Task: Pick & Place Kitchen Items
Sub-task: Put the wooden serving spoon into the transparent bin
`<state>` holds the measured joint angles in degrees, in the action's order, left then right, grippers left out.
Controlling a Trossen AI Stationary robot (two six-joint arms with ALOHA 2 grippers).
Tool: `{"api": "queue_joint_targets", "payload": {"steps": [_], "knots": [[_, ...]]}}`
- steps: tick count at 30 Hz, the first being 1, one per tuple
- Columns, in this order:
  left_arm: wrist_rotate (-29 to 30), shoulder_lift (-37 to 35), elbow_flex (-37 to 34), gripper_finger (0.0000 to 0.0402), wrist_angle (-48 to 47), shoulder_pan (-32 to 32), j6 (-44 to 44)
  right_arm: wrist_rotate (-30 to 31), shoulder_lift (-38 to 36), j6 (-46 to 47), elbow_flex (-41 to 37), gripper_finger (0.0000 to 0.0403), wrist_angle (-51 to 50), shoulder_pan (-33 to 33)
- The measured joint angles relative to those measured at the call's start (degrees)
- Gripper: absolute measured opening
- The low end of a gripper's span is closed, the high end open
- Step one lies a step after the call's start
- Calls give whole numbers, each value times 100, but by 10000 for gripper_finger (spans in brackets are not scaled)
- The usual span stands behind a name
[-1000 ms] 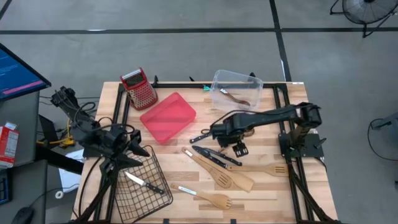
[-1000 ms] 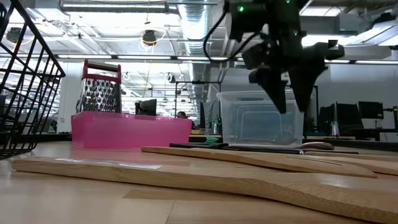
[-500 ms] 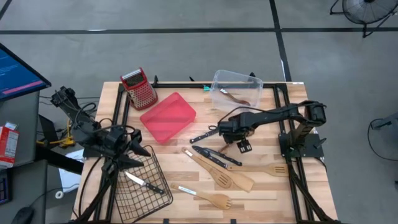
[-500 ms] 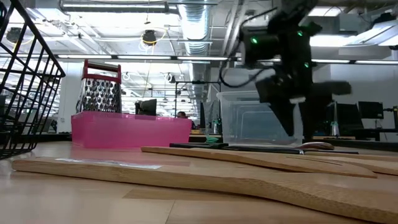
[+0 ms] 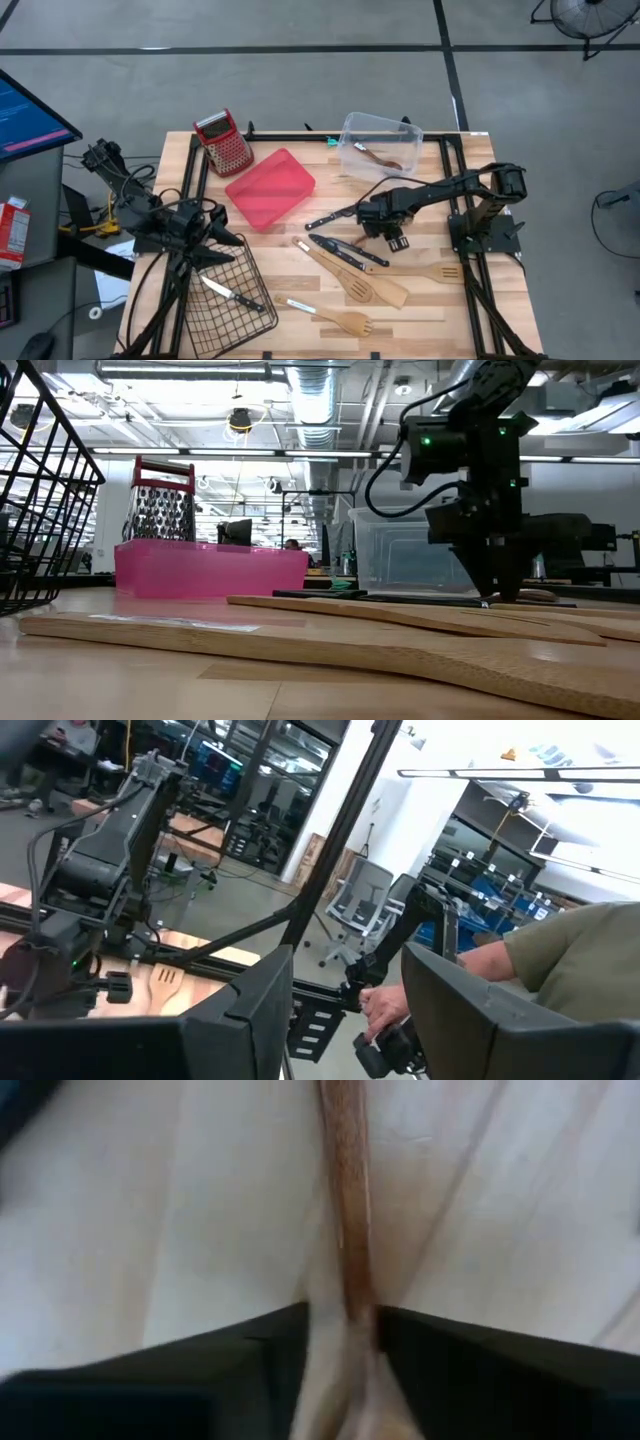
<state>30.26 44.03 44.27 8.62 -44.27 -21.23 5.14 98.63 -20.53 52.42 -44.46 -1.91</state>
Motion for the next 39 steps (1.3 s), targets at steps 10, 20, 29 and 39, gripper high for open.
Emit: {"api": "queue_joint_targets", "payload": {"steps": [10,20,29,39], "knots": [[26,0,2,168,-2,0,0,-188,-5,518,38,32,17,-9],[24,0,0,168,4,0,0,-332,-1141,1224,411,31,-80,-57],[120,0,0,168,-2,0,6,-1257,-3160,2122,1378,31,925,9],[428,-4,0,168,6,0,302,-1752,-4474,2518,1749,31,3006,31]]}}
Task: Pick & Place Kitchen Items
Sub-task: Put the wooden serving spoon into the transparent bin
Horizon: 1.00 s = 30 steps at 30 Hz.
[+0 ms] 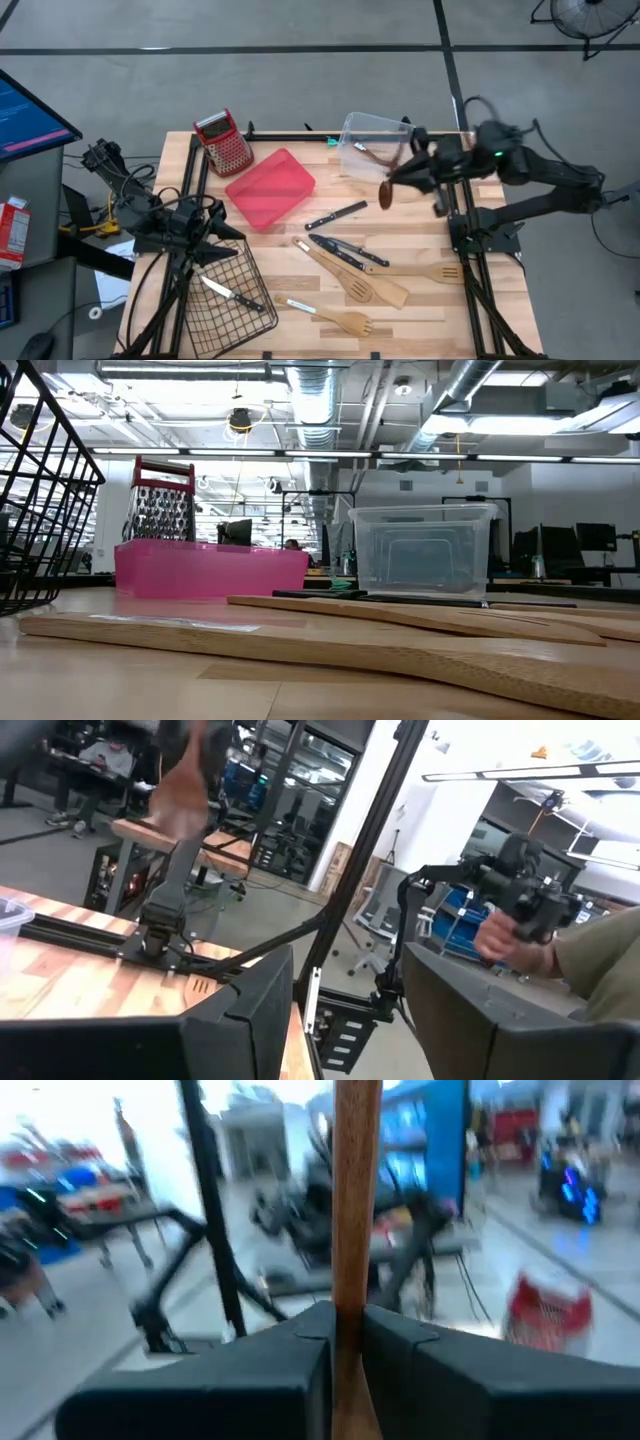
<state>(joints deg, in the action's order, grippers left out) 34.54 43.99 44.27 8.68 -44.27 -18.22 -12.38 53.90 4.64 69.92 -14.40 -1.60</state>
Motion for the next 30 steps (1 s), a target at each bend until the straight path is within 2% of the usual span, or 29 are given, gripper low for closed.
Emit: {"api": "queue_joint_targets", "payload": {"steps": [9,13,25,27,30], "knots": [[22,0,0,168,34,-1,0,-1447,-67,164,10,31,1682,349],[26,0,0,168,43,-2,0,-1803,51,164,10,38,2236,582],[53,0,0,168,51,-2,-2,-1719,200,146,10,39,2372,993],[119,0,0,168,62,-2,-2,-1383,202,144,10,39,2259,970],[250,-1,0,168,70,-1,-2,-320,200,46,10,39,1891,774]]}}
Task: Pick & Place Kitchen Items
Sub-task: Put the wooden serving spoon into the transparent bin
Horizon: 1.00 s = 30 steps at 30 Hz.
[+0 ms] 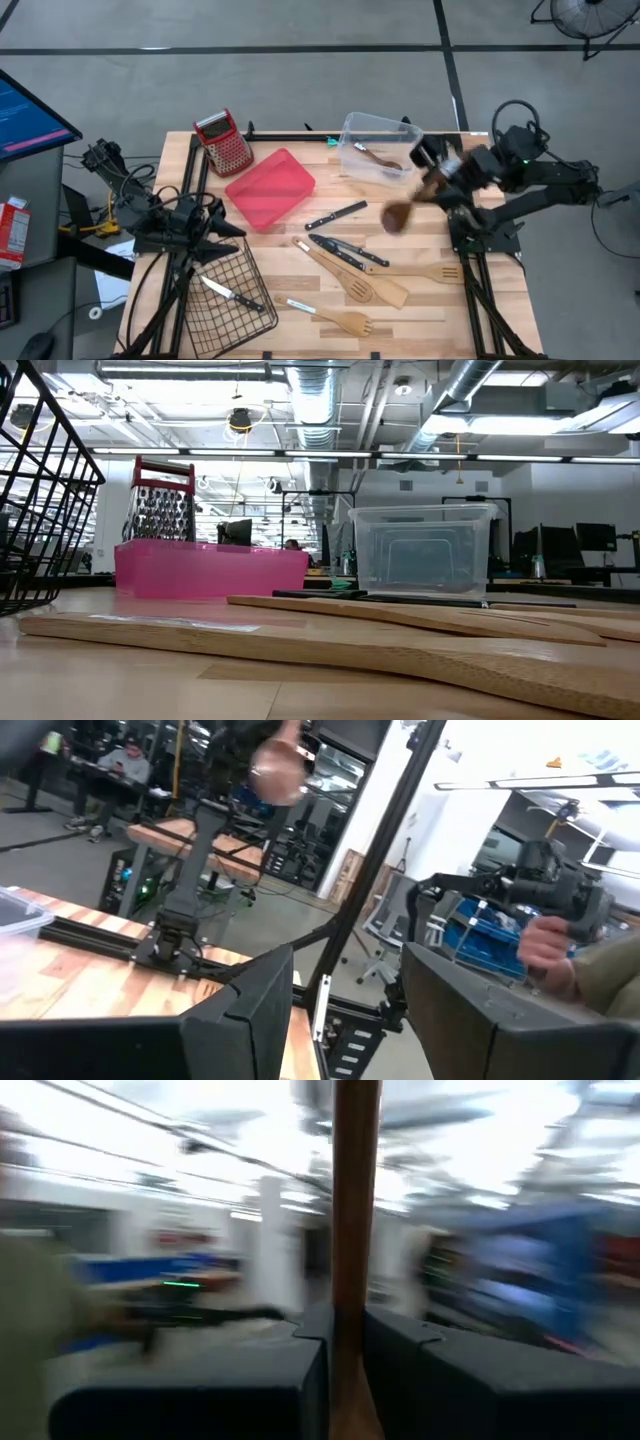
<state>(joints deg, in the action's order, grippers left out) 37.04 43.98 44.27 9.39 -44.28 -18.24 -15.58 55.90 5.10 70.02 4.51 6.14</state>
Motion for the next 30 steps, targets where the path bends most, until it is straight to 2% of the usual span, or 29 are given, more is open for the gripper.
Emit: {"api": "queue_joint_targets", "payload": {"steps": [5,8,13,19,24,30], "knots": [[98,-1,0,168,9,-1,0,1634,111,-314,6,39,-743,-881],[187,-1,0,168,11,-1,-1,2137,345,-378,2,39,-1441,-1636],[249,-1,0,168,11,-1,0,2162,961,-562,2,39,-2557,-2774],[346,-1,0,168,9,-1,0,2144,1770,-907,-2,39,-3471,-3749],[373,0,0,168,7,1,0,1864,2347,-1156,-2,40,-3957,-4214],[400,-1,0,168,9,1,0,1837,2904,-1171,-2,40,-4175,-4395]]}}
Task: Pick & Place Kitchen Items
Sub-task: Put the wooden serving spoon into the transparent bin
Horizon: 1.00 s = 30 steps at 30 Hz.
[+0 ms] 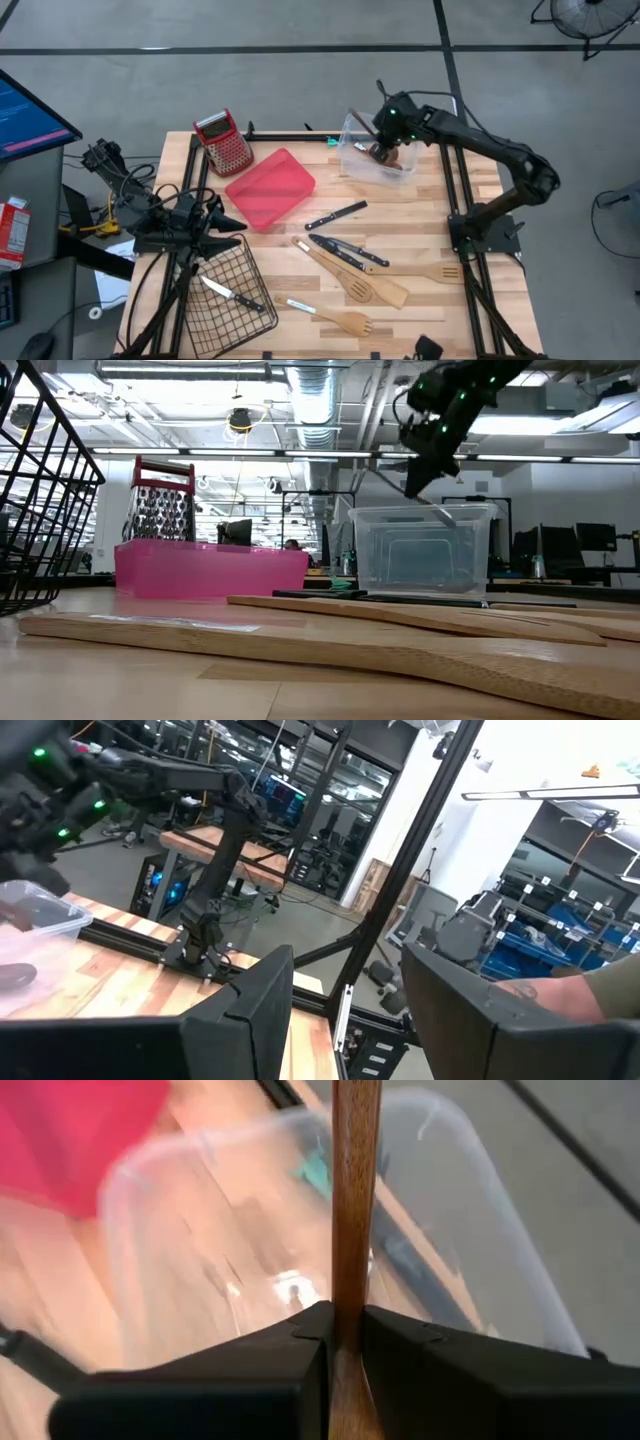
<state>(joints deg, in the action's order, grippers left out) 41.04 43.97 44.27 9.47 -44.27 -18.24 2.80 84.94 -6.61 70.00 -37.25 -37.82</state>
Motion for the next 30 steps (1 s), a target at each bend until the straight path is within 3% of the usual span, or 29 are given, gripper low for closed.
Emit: {"api": "queue_joint_targets", "payload": {"steps": [17,30], "knots": [[253,0,0,168,0,-2,0,-28,1189,235,6,41,-367,-241],[379,0,0,168,-2,0,0,65,1337,387,22,50,-413,-232]]}}
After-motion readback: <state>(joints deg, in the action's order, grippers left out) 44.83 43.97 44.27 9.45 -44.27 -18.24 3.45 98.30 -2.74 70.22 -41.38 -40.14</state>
